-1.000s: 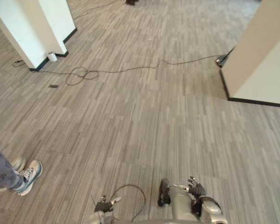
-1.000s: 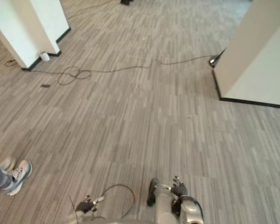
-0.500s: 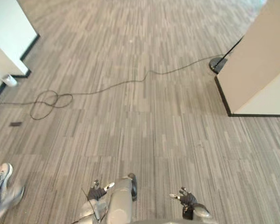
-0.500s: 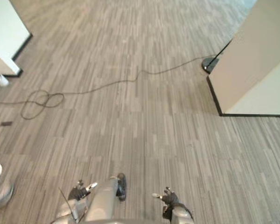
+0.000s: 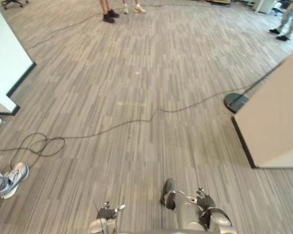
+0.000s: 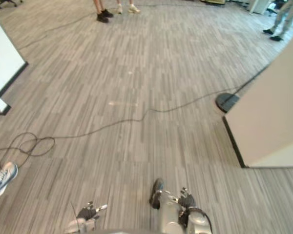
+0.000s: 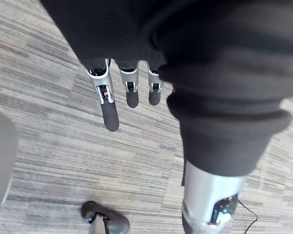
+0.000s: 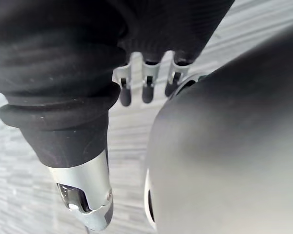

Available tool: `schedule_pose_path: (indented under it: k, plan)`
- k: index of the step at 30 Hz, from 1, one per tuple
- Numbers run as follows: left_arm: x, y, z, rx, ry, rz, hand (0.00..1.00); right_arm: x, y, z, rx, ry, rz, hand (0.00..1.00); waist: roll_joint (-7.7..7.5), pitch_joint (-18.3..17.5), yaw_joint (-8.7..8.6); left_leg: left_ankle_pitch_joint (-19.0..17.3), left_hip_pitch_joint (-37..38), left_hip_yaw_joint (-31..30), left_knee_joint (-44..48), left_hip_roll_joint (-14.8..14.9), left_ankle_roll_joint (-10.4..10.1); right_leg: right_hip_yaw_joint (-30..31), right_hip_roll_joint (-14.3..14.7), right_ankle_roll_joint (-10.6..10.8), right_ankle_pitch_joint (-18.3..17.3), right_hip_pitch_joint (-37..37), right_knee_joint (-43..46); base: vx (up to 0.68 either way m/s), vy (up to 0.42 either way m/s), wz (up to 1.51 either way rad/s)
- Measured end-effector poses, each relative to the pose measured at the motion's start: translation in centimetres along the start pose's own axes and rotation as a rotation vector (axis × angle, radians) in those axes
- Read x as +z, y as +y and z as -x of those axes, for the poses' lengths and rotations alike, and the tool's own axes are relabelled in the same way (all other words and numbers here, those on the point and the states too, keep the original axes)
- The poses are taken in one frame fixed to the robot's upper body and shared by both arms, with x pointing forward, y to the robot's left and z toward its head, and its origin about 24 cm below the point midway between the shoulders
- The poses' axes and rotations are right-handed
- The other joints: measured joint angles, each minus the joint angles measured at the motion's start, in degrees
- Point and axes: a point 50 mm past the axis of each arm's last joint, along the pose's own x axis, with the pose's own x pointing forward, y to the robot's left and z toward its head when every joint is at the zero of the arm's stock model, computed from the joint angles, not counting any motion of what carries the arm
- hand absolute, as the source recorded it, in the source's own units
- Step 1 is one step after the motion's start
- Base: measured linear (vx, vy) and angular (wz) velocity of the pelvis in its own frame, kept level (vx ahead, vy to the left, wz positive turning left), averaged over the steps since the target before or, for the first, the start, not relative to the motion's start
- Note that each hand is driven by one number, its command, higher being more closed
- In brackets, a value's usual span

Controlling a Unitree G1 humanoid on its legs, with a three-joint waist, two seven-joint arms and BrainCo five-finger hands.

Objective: Organize washtable

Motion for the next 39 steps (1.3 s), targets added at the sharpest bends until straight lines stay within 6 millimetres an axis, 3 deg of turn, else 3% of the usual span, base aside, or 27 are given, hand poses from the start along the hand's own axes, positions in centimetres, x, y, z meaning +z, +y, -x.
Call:
schedule_pose_path:
  k: [1,2,3,5,7,9,10,11,12,13,15,16,17,18,19,21,23,26,27,29,30,32,33,34,35,37,39]
  plan:
    - [-0.1,-0.6,0.0,-0.004,0.004,0.038,0.0,0.4,-0.6,0.1,-0.012,-0.016,0.015,0.0,2.83,0.2,0.2,13.5,-6.9,0.5,15.6,4.7,0.6,-0.2,2.5,0.1,-3.9,3.1,0.4,1.04,-0.075,-0.07]
    - [-0.3,-0.7,0.1,0.001,0.008,0.056,0.0,0.4,-0.8,0.1,-0.014,-0.018,0.026,0.0,4.04,0.2,0.59,16.8,-11.5,2.3,24.9,8.6,0.1,0.5,4.3,-0.1,-6.1,5.7,-0.2,1.01,-0.023,-0.39]
    - [0.1,-0.7,0.1,0.0,-0.007,0.061,0.0,0.4,-0.7,0.1,-0.014,-0.013,0.023,0.0,4.24,0.7,0.71,15.7,-15.3,4.5,32.0,11.3,0.7,1.9,5.6,-0.2,-7.9,8.7,-1.1,1.0,0.016,-0.54]
    - [1.1,-0.1,0.0,0.011,-0.048,0.047,0.0,-0.3,-0.3,0.1,-0.01,0.018,0.016,0.0,2.65,1.5,1.31,12.7,-21.7,6.7,36.9,12.1,0.3,4.1,5.8,1.3,-9.6,17.6,-5.9,0.73,0.042,-0.43]
    - [1.9,0.6,0.0,0.025,-0.094,0.04,0.0,-1.0,0.3,0.1,0.0,0.057,0.026,0.0,0.29,1.5,2.0,9.7,-29.2,8.7,29.7,10.4,0.2,6.8,5.2,2.3,-9.7,27.7,-15.4,0.77,0.103,-0.46]
    - [2.8,0.4,0.0,0.016,-0.145,0.043,0.0,-0.9,1.0,-0.1,0.023,0.066,0.041,0.0,-0.12,1.7,2.51,8.5,-35.1,9.5,15.8,7.8,0.5,8.9,3.8,3.2,-9.6,33.2,-20.2,0.82,0.232,-0.74]
    - [3.4,0.0,0.0,0.002,-0.167,0.048,0.0,-1.5,1.4,-0.1,0.03,0.095,0.035,0.0,-0.49,1.8,3.99,10.3,-37.2,8.3,-2.3,4.8,-1.3,10.0,1.7,6.1,-11.2,36.2,-22.0,0.72,0.283,-0.86]
    - [3.3,-0.2,0.0,-0.001,-0.163,0.049,0.0,-1.7,1.4,0.0,0.029,0.1,0.035,0.0,-0.05,1.5,4.54,12.5,-37.0,7.2,-10.4,3.9,-2.2,10.8,1.5,7.4,-11.9,37.2,-22.9,0.7,0.33,-1.01]
    - [3.0,-0.4,0.0,-0.009,-0.154,0.041,0.0,-1.9,1.0,0.1,0.02,0.106,0.042,0.0,0.63,1.3,5.41,21.5,-37.3,5.8,-14.1,3.8,-0.2,12.6,1.8,9.3,-13.2,39.4,-24.1,0.73,0.391,-0.44]
    - [3.5,-0.2,-0.1,-0.005,-0.164,0.037,0.0,-2.0,1.9,0.1,0.037,0.112,0.03,0.0,-1.45,0.6,4.88,19.1,-38.2,5.5,-9.9,1.8,3.9,12.8,-0.7,9.6,-13.5,40.6,-23.8,0.88,0.466,-0.11]
    - [4.0,0.1,-0.2,0.0,-0.173,0.03,0.0,-2.3,2.4,0.2,0.047,0.113,0.012,0.0,-3.01,0.1,4.57,13.3,-39.3,5.0,-4.0,0.2,5.9,13.0,-2.8,10.1,-12.0,38.6,-16.7,0.72,0.384,0.22]
    - [3.9,0.1,-0.3,0.0,-0.163,0.016,0.0,-2.4,2.4,0.2,0.046,0.116,0.011,0.0,-3.91,-0.4,4.83,9.5,-38.0,5.6,-1.7,-0.8,6.8,14.2,-4.8,11.5,-11.1,35.7,-6.7,0.69,0.351,0.15]
    - [4.0,0.5,-0.4,0.006,-0.155,-0.006,0.0,-2.4,2.6,0.2,0.052,0.117,0.008,0.0,-5.13,-0.3,4.73,6.6,-35.2,6.6,-1.3,-2.3,7.7,16.7,-7.1,13.0,-6.9,30.4,7.9,0.68,0.332,0.16]
    - [4.0,0.6,-0.5,0.003,-0.152,-0.026,0.0,-2.4,2.6,0.2,0.053,0.116,0.005,0.0,-5.4,-0.2,4.65,5.3,-33.5,6.7,-1.4,-3.0,7.9,17.6,-7.8,13.8,-5.0,27.5,15.6,0.65,0.271,0.16]
    - [3.6,0.5,-0.6,-0.004,-0.124,-0.045,0.0,-2.1,2.4,0.1,0.047,0.097,-0.001,0.0,-5.31,0.2,4.24,3.2,-28.8,6.5,-2.2,-4.0,8.4,16.8,-8.8,12.4,-5.1,23.0,28.2,0.52,0.172,0.09]
    - [2.8,0.1,-0.4,-0.018,-0.096,-0.065,0.0,-1.4,2.1,0.1,0.04,0.059,0.006,0.0,-3.33,0.9,3.14,1.4,-19.9,6.2,-6.5,-4.3,8.5,13.6,-8.1,9.9,-7.8,18.2,35.7,0.62,0.146,0.07]
    - [2.7,-0.2,-0.4,-0.027,-0.093,-0.076,0.0,-0.6,2.1,0.0,0.04,0.022,0.003,0.0,-3.31,0.9,2.07,1.3,-12.8,5.4,-12.6,-4.7,8.3,8.4,-7.1,9.2,-10.5,12.1,33.4,0.58,0.075,0.23]
    - [2.8,-1.5,-0.5,-0.057,-0.085,-0.079,0.0,-0.5,1.1,0.1,0.007,0.005,-0.021,0.0,-3.33,1.0,0.9,1.2,-5.2,3.8,-18.8,-4.8,8.0,2.1,-5.9,7.8,-12.2,5.0,14.8,0.63,-0.011,0.61]
    - [2.5,-1.9,-0.4,-0.071,-0.081,-0.106,0.0,-1.2,0.4,0.4,-0.015,0.025,-0.036,0.0,-3.11,1.0,0.23,-0.4,-0.6,3.6,-21.7,-4.3,5.2,0.6,-4.1,6.8,-8.2,4.2,-0.4,0.64,-0.054,0.63]
    - [2.3,-1.8,-0.4,-0.067,-0.077,-0.109,0.0,-1.4,0.6,0.4,-0.01,0.033,-0.038,0.0,-3.65,0.7,0.2,-1.9,2.8,2.8,-23.0,-4.4,2.7,0.3,-2.9,5.3,-3.5,4.1,-7.1,0.71,-0.101,0.49]
    - [1.9,-1.8,-0.3,-0.067,-0.064,-0.111,0.0,-1.4,0.7,0.4,-0.007,0.033,-0.036,0.0,-3.52,0.3,-0.18,-2.5,4.4,1.5,-21.4,-3.8,1.6,2.0,-2.3,1.8,1.2,4.4,-4.2,0.91,-0.177,0.3]
    - [2.0,-2.6,-0.3,-0.082,-0.069,-0.091,0.0,-1.1,0.3,0.4,-0.01,0.028,-0.008,0.0,-1.43,-0.8,0.15,1.2,-2.5,1.0,-4.6,0.4,-3.1,0.8,-0.3,1.8,-4.4,5.2,-1.3,0.71,-0.167,0.13]
    - [2.1,-2.6,-0.3,-0.077,-0.071,-0.069,0.0,-0.9,0.0,0.4,-0.016,0.019,-0.003,0.0,-0.39,-0.5,0.03,4.0,-6.1,0.9,3.5,2.2,-3.2,0.5,0.3,1.6,-5.3,6.4,-1.7,0.51,-0.106,-0.18]
    - [1.9,-2.6,-0.2,-0.066,-0.065,-0.027,0.0,-0.5,-0.4,0.4,-0.027,0.011,0.005,0.0,1.69,-0.2,0.27,10.7,-12.9,0.6,17.9,6.4,-3.9,0.6,2.9,0.7,-6.8,8.9,-3.2,0.74,-0.101,-0.37]
    - [2.1,-2.6,-0.2,-0.062,-0.069,-0.019,0.0,-0.6,-0.5,0.3,-0.03,0.017,0.005,0.0,2.08,-0.1,0.25,10.6,-17.2,2.0,27.0,9.7,-3.7,1.0,4.8,-0.3,-8.2,12.3,-4.5,0.73,-0.071,-0.42]
    - [2.8,-2.1,-0.3,-0.052,-0.098,-0.03,0.0,-1.4,0.0,0.5,-0.019,0.049,-0.01,0.0,0.19,0.4,0.38,10.1,-19.7,4.9,28.6,11.0,-3.1,2.6,5.5,0.0,-9.1,19.5,-8.5,0.61,-0.047,-0.35]
    - [3.1,-2.1,-0.3,-0.052,-0.113,-0.027,0.0,-2.1,0.5,0.8,-0.012,0.064,-0.024,0.0,-1.19,0.1,0.47,8.3,-22.2,7.5,21.4,11.0,-2.0,4.2,5.2,0.1,-9.0,24.6,-13.0,0.46,0.003,-0.37]
